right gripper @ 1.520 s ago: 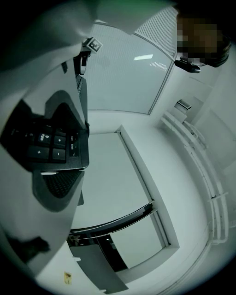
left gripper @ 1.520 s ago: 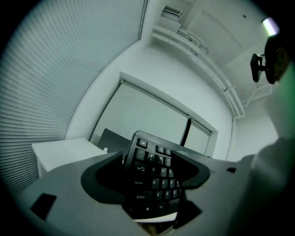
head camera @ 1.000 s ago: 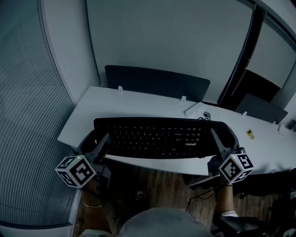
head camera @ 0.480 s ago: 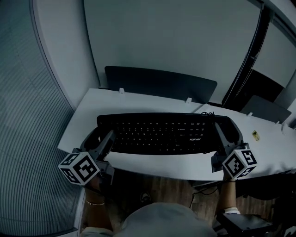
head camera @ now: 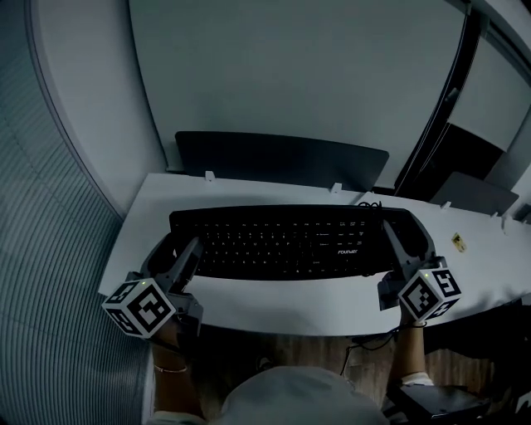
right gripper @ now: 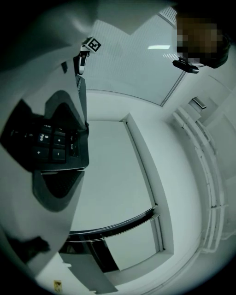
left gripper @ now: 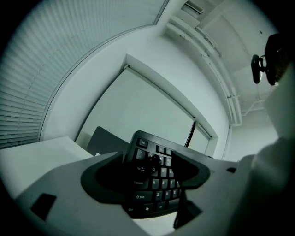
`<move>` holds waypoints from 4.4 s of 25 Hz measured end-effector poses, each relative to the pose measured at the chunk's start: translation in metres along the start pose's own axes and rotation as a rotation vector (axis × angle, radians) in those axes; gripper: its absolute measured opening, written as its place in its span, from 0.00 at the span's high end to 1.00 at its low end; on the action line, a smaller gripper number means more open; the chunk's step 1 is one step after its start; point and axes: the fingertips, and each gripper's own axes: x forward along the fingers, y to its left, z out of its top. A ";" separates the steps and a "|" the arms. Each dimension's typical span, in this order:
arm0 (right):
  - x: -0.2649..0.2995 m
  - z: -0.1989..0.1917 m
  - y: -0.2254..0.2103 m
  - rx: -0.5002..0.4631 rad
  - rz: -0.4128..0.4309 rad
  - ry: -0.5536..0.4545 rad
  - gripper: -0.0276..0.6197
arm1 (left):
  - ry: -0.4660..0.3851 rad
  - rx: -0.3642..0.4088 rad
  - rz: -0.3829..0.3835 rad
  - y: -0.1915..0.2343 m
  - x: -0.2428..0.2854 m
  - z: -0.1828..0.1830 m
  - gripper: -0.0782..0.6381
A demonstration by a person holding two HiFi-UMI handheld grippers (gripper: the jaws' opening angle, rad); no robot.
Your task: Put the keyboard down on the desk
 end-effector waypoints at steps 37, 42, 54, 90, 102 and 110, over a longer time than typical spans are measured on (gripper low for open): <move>0.003 -0.022 -0.013 0.128 -0.032 0.044 0.56 | 0.119 0.033 0.072 -0.006 0.008 0.008 0.43; 0.006 -0.024 -0.014 0.169 -0.060 0.156 0.56 | 0.219 -0.020 0.112 -0.003 0.011 0.009 0.43; 0.008 -0.039 -0.020 0.247 -0.105 0.313 0.56 | 0.413 -0.080 0.189 0.003 0.021 0.000 0.43; 0.025 -0.064 -0.021 0.477 0.004 0.546 0.56 | 0.596 -0.059 0.478 -0.027 0.000 0.036 0.43; 0.040 -0.083 -0.021 0.527 0.029 0.579 0.56 | 0.614 -0.041 0.531 -0.019 0.008 0.040 0.43; 0.042 -0.093 -0.020 0.570 0.086 0.445 0.56 | 0.519 0.093 0.549 -0.040 0.004 0.058 0.43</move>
